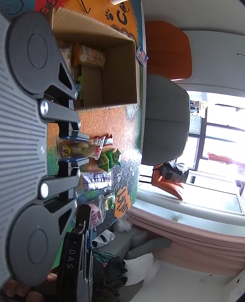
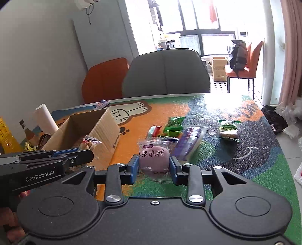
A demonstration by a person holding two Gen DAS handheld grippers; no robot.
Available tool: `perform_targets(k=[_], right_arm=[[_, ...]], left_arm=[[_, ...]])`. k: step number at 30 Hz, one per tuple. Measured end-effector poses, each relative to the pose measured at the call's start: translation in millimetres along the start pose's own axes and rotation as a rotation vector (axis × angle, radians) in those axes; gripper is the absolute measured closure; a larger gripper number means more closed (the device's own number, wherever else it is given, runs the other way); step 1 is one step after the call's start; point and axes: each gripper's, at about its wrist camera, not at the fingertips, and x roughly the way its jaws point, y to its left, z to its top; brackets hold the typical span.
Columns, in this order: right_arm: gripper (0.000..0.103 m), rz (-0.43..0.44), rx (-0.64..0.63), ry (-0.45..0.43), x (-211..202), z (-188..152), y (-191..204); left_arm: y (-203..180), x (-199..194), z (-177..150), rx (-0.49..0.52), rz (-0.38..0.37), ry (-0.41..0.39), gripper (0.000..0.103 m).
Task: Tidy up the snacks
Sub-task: 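Carry the pink bun bag with the right gripper while the left carries the small snack to the box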
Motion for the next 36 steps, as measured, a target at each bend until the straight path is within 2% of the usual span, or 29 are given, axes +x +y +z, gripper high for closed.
perform_targets(k=[36], right_arm=[[0.070,0.093,-0.133,0.021,54.6,28.8,101.8]], left_arm=[[119.9,-12.4,11.6,-0.131,0.129,-0.021,0.086]])
